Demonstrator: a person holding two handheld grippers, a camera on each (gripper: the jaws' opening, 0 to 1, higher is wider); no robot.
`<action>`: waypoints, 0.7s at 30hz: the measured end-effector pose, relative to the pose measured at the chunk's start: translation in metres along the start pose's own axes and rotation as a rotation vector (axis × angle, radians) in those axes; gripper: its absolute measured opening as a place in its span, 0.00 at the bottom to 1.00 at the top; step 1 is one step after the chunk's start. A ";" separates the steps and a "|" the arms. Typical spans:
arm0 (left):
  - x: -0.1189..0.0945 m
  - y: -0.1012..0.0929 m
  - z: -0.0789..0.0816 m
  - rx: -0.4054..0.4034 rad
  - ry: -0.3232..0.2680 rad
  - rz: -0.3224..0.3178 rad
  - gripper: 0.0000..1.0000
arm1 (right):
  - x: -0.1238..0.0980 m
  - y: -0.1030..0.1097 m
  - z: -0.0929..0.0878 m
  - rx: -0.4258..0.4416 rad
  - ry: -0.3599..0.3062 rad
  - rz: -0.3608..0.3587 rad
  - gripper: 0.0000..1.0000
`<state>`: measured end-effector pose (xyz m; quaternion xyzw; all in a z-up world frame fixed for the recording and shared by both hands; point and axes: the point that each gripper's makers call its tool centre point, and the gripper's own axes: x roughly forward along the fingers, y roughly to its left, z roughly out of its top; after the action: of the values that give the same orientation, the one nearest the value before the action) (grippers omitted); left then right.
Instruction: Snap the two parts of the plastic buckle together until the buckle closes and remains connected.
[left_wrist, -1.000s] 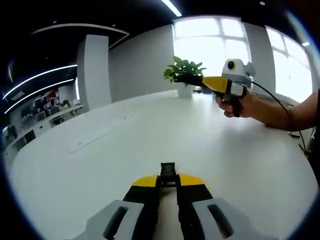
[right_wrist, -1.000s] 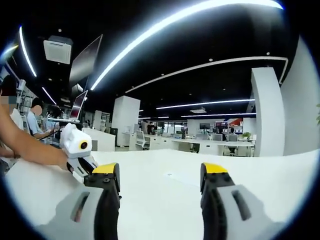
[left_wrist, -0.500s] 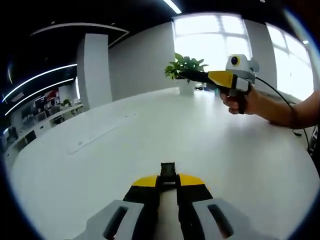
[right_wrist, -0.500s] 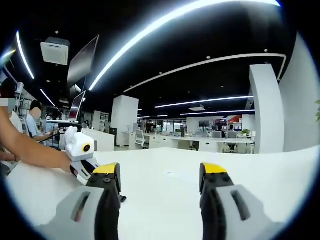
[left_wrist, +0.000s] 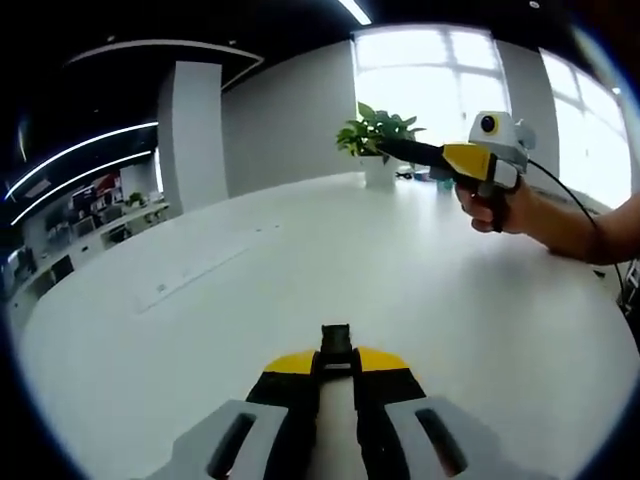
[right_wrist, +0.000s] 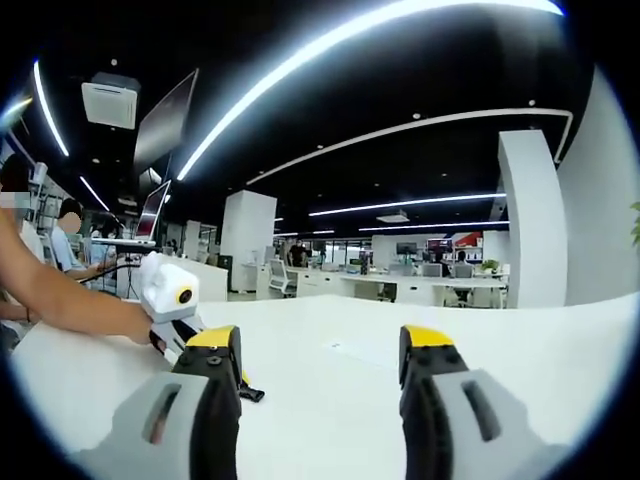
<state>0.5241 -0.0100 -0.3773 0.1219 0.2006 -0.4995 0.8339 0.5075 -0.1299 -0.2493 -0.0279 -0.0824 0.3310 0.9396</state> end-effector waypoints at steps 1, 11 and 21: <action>0.001 0.002 0.001 -0.003 0.000 0.003 0.10 | 0.000 0.000 0.000 -0.001 0.001 0.000 0.63; 0.022 0.017 0.010 -0.036 0.004 0.032 0.10 | -0.001 -0.005 -0.001 0.011 -0.001 -0.015 0.63; 0.039 0.026 0.018 -0.032 0.018 0.033 0.10 | -0.001 -0.009 -0.003 0.022 0.002 -0.019 0.63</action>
<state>0.5673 -0.0359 -0.3792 0.1164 0.2138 -0.4812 0.8422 0.5130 -0.1372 -0.2511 -0.0172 -0.0783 0.3231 0.9430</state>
